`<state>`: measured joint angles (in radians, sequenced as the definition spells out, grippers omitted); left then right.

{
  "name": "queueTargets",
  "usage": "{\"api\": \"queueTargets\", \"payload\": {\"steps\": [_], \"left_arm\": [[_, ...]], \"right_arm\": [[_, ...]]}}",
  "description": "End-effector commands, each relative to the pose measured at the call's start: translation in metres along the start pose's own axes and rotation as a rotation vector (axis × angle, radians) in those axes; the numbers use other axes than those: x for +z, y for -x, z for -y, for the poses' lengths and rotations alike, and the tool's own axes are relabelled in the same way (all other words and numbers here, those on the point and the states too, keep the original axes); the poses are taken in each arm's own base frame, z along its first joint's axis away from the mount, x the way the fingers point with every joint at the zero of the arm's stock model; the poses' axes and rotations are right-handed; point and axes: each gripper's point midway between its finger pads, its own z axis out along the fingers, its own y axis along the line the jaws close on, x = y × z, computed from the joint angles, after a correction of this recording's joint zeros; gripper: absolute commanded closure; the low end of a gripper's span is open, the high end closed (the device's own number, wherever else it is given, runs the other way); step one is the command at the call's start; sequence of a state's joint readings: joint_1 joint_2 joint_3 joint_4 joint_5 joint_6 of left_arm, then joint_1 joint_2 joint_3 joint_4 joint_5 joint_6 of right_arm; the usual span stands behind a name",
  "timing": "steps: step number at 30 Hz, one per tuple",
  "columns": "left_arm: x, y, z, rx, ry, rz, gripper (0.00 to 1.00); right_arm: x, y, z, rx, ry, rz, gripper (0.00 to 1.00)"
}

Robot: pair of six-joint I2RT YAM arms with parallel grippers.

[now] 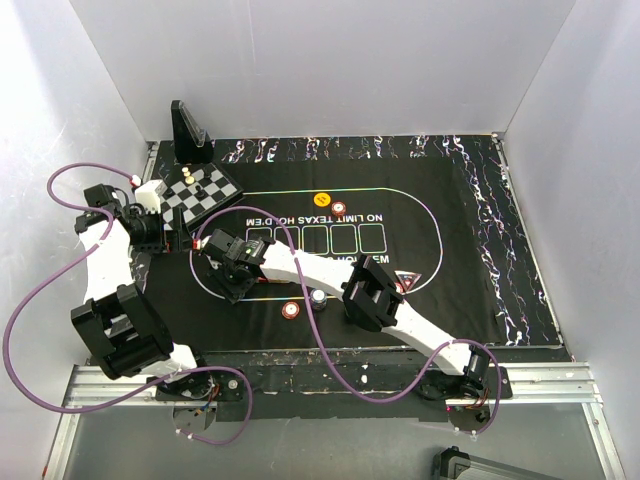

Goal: Distribute texas hold em gaming equipment

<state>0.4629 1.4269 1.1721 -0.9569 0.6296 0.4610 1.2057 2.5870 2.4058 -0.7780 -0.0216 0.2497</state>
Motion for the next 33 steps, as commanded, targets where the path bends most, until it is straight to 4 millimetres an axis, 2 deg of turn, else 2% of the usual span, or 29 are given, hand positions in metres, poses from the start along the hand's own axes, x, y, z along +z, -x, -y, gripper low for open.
{"api": "queueTargets", "payload": {"steps": [1,4,9,12,17,18,21,23,26,31,33], "left_arm": [[-0.005,0.0,0.018,0.013,-0.069,0.017,0.0],[-0.006,-0.001,0.02,0.016,-0.069,0.017,0.0],[-0.008,-0.002,0.021,0.012,-0.067,0.015,0.0],[-0.011,-0.001,0.023,0.012,-0.06,0.021,0.0],[-0.015,0.002,0.023,0.012,-0.046,0.03,0.0],[-0.016,0.002,0.024,0.011,-0.046,0.032,0.0],[-0.019,0.004,0.025,0.018,-0.041,0.039,0.0],[-0.02,0.005,0.026,0.021,-0.041,0.047,0.0],[-0.02,0.006,0.027,0.017,-0.047,0.048,0.0],[-0.02,0.006,0.029,0.014,-0.055,0.052,0.0],[-0.018,0.004,0.029,0.011,-0.057,0.049,0.0]], "right_arm": [[0.004,0.016,-0.004,-0.038,0.023,0.059,0.44],[-0.006,0.022,-0.01,-0.046,0.055,0.078,0.34],[-0.024,0.035,-0.017,-0.06,0.07,0.117,0.31],[-0.044,0.047,-0.019,-0.075,0.067,0.159,0.31],[-0.099,0.072,-0.019,-0.109,0.036,0.257,0.31],[-0.111,0.077,-0.012,-0.109,-0.004,0.281,0.31],[-0.149,0.079,-0.005,-0.102,-0.033,0.317,0.31],[-0.166,0.07,0.005,-0.092,-0.062,0.319,0.3],[-0.177,0.04,0.03,-0.06,-0.131,0.282,0.3],[-0.176,-0.029,0.077,0.048,-0.244,0.139,0.26],[-0.169,-0.06,0.086,0.077,-0.252,0.071,0.24]]}}
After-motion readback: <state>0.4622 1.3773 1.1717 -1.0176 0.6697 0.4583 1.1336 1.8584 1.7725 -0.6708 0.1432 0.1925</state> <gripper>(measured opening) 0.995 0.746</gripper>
